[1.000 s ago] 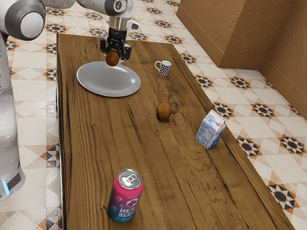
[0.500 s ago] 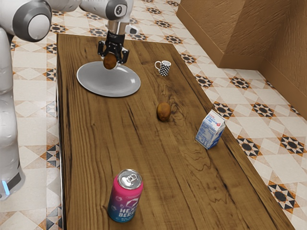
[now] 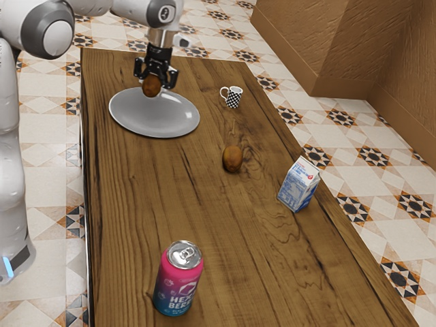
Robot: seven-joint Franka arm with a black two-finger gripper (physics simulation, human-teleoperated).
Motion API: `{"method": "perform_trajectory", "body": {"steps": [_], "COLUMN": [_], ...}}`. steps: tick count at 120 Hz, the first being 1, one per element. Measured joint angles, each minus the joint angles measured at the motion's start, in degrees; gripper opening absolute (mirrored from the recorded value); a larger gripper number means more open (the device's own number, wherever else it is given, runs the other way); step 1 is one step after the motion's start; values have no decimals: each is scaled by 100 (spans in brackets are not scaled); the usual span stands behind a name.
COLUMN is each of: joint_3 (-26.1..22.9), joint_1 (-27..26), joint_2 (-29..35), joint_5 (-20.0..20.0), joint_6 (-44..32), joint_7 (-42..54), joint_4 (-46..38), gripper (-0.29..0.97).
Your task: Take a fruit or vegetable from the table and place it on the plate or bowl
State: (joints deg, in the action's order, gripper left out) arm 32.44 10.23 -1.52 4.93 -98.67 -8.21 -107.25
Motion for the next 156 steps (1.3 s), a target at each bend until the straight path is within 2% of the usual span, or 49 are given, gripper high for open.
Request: {"method": "perform_trajectory", "body": {"steps": [18,37,44,52,58,69,76,86,117,137,156], "joint_3": [-1,-4,-38,-75,-134,-808,-1136,-1278,-1326,-1316,-1316], "joint_1": [144,130,27,-204,-710,-1293,-1511,-1679,-1823,-1942,-1805], "joint_2": [-78,-34,361,962,1234,1366,1314,1016,112,-112,-169], "joint_5": [18,21,14,15,13,17,30,135,571,649,676], "joint_6": [4,9,31,52,58,14,-49,-198,-737,-1032,-1189], "joint_7": [-52,-88,-97,-106,-113,-129,-141,-160,-297,-599,-1162], "joint_4": [0,4,6,33,145,287,307,320,325,325,369], "gripper": [56,64,65,66,67,67,68,68,68,68,68]}}
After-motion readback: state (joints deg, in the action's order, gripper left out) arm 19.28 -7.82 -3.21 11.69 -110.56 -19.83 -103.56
